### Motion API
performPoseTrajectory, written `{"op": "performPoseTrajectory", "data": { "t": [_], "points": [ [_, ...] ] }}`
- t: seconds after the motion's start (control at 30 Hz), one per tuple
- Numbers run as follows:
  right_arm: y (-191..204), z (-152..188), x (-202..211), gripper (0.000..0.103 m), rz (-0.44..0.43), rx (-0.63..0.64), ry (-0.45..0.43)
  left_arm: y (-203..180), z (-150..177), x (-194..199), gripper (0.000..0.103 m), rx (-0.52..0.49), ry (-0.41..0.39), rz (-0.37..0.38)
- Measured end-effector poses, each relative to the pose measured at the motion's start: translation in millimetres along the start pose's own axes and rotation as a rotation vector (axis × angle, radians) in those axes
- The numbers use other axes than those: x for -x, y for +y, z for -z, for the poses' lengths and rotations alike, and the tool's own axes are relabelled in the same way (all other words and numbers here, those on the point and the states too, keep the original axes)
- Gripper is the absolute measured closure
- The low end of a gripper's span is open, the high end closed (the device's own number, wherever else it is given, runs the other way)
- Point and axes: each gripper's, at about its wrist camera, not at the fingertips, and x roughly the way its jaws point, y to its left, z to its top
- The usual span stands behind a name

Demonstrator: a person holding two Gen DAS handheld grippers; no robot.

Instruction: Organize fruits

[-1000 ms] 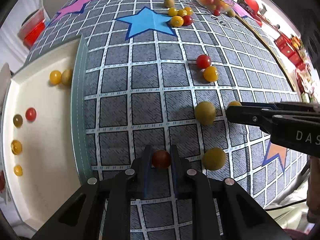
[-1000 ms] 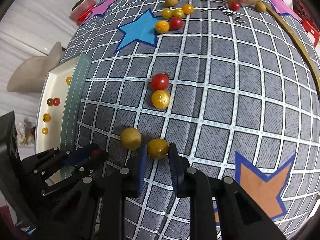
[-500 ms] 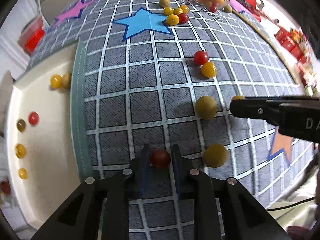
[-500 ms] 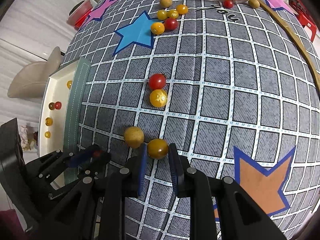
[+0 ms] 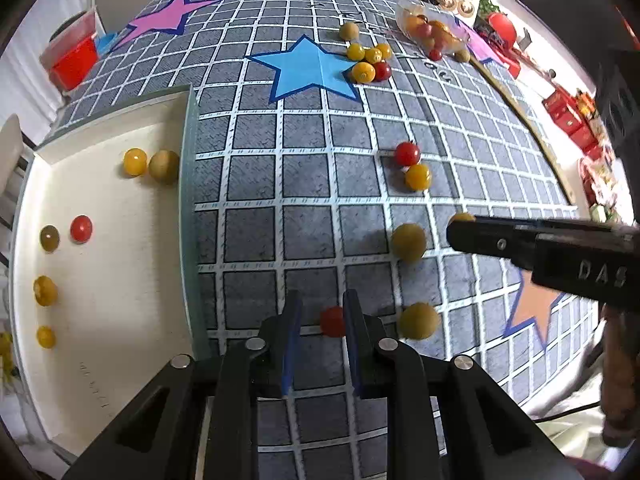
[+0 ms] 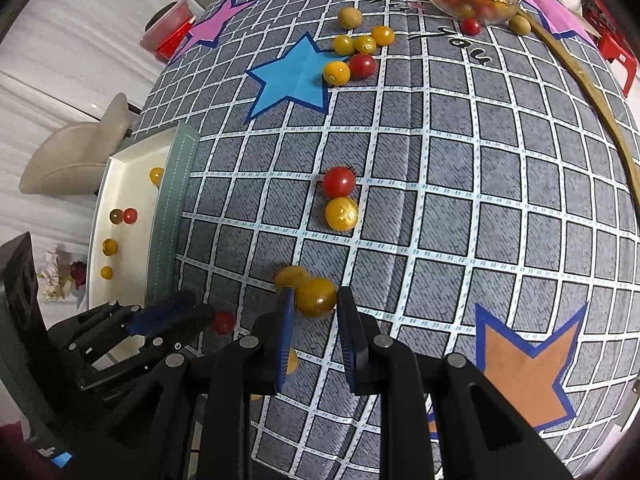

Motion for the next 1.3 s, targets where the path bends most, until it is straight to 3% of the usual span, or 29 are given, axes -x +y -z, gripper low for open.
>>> {"op": "performPoseTrajectory", "data": {
  "t": [0.1, 0.2, 0.6, 0.7, 0.8, 0.93, 1.1, 1.3],
  "points": [
    [3.3, 2.0, -2.5, 0.079, 0.005, 0.008, 0.01, -3.7, 4.2, -6.8, 0.079, -0.03, 0.014, -0.023],
    [4.8, 3.8, -5.7, 0.079, 0.006, 0.008, 0.019, -8.2, 5.1, -10.1, 0.036, -0.047, 0.001, -0.042],
    [-6.6, 6.1, -3.9, 0.079, 0.01, -0.025, 0.015, -28.6, 10.5, -19.0, 0.036, -0.119, 0.005, -0.063],
    [-9.8, 6.5, -2.9, 0.079, 0.012, -0.034, 0.012, -33.9, 15.0, -25.6, 0.054, -0.14, 0.031, -0.072],
    [-12.9, 7.5, -2.6, 0.079, 0.012, -0.044, 0.011, -40.8, 18.6, -26.9, 0.059, -0.176, 0.021, -0.093],
    [-15.7, 8.6, -2.8, 0.079, 0.012, -0.054, 0.011, -48.4, 18.3, -26.7, 0.098, -0.188, 0.019, -0.082],
    [-13.8, 8.7, -0.7, 0.08, 0.01, -0.053, 0.005, -31.7, 11.0, -18.0, 0.098, -0.055, 0.047, 0.057],
    [-12.9, 7.0, -0.8, 0.08, 0.008, -0.054, 0.002, -8.9, 5.5, -9.4, 0.098, 0.019, 0.035, 0.105]
  ]
}}
